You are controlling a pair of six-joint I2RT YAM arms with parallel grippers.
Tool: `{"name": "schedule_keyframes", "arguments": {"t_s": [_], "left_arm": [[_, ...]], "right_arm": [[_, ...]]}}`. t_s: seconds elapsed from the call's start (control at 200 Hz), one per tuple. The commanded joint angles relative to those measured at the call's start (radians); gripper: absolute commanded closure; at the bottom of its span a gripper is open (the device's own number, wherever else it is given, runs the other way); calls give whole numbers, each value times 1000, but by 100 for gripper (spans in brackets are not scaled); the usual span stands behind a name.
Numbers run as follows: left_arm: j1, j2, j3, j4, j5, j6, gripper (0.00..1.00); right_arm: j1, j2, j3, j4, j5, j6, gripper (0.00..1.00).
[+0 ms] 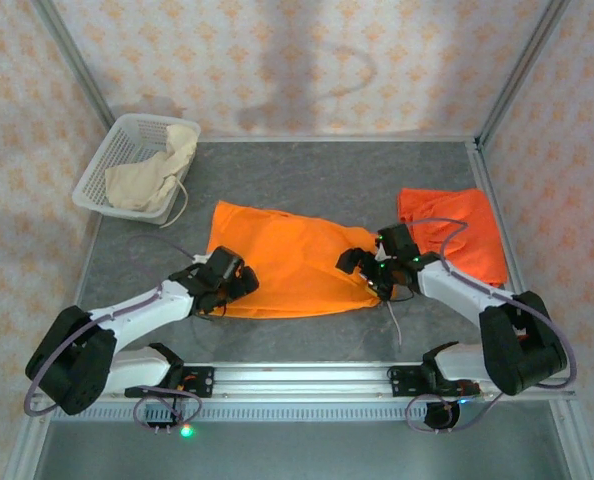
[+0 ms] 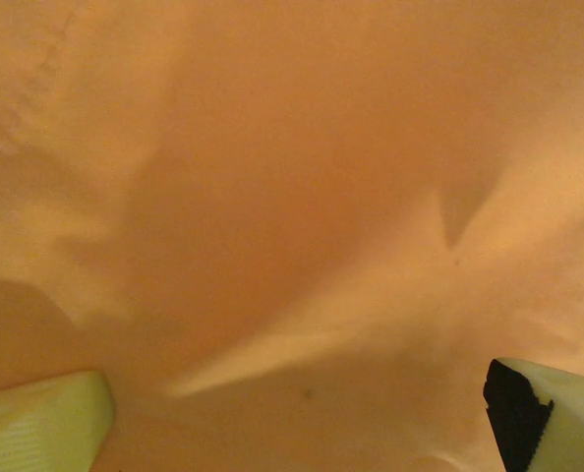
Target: Fold and stack the shorts
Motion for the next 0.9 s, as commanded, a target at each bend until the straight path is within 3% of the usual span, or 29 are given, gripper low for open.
{"name": "schedule_keyframes", "arguments": {"t_s": [0.0, 0.16, 0.275, 0.36, 0.636, 0.896], "left_arm": [[24, -51, -21, -24, -8, -37, 0], [81, -218, 113, -127, 0, 74, 0], [147, -213, 240, -87, 102, 134, 0], [200, -114, 338, -38, 225, 158, 0], [238, 300, 555, 162, 361, 155, 0], [252, 556, 640, 307, 343, 150, 0]], "right_arm": [[-14, 6, 63, -158, 55, -67, 0], [-13, -92, 195, -233, -10, -111, 1], [-14, -105, 282, -257, 34, -96, 1], [-16, -65, 337, -257, 68, -83, 0], [-87, 160, 400, -95, 35, 3, 0], [-137, 346, 468, -55, 31, -10, 0]]}}
